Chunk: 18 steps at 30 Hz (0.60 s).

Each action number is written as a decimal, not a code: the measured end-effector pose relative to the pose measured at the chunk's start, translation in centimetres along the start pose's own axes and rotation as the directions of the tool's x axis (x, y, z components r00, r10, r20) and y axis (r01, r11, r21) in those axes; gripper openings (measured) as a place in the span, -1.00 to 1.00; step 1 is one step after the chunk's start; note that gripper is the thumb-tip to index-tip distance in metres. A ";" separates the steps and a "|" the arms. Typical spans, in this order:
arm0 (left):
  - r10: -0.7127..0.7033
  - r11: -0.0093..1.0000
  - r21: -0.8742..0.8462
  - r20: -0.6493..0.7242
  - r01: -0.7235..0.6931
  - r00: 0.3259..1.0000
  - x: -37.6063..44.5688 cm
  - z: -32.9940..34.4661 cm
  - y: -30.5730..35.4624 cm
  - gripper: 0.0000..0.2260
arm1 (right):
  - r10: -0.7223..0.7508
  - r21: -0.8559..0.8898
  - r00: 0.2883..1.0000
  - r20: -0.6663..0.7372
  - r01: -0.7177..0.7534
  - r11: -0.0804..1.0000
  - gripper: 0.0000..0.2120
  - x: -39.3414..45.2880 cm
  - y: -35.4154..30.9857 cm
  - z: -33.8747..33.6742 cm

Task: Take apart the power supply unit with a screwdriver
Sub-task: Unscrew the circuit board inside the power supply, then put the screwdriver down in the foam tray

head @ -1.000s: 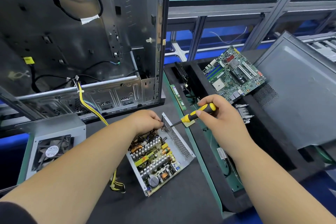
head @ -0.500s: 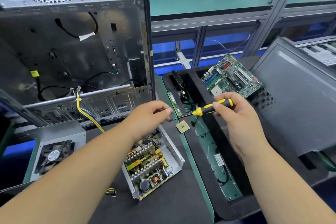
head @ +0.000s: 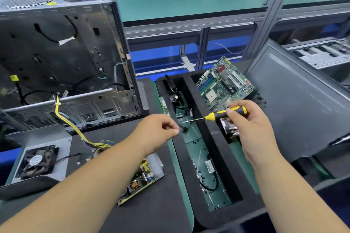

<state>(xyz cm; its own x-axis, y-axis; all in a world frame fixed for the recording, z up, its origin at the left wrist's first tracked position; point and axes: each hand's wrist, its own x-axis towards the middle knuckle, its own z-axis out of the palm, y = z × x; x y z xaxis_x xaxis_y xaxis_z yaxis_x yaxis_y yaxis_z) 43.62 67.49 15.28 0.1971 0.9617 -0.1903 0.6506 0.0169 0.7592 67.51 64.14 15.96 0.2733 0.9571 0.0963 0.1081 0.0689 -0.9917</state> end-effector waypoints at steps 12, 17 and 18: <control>0.105 0.987 0.106 0.174 -0.124 0.979 0.5 8.9 3.6 -0.91 | 0.468 -0.021 0.871 -0.153 -0.476 0.879 -0.78 -0.7 7.8 -7.0; 0.090 0.987 0.129 0.080 -0.100 0.993 0.4 7.8 3.1 -0.89 | 0.469 -0.132 0.874 -0.130 -0.484 0.865 -0.80 -1.8 10.5 -6.5; 0.084 0.990 0.107 0.053 -0.089 0.995 0.3 7.4 3.0 -0.88 | 0.459 -0.166 0.879 -0.128 -0.475 0.864 -0.81 -2.0 10.9 -6.4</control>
<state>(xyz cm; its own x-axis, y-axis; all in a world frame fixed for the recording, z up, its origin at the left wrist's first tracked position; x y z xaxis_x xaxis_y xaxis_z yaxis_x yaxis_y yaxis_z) 51.07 65.80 12.93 0.2899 0.9438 -0.1590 0.7055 -0.0984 0.7019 74.24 61.20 5.47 0.4118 0.8372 -0.3599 0.1222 -0.4421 -0.8886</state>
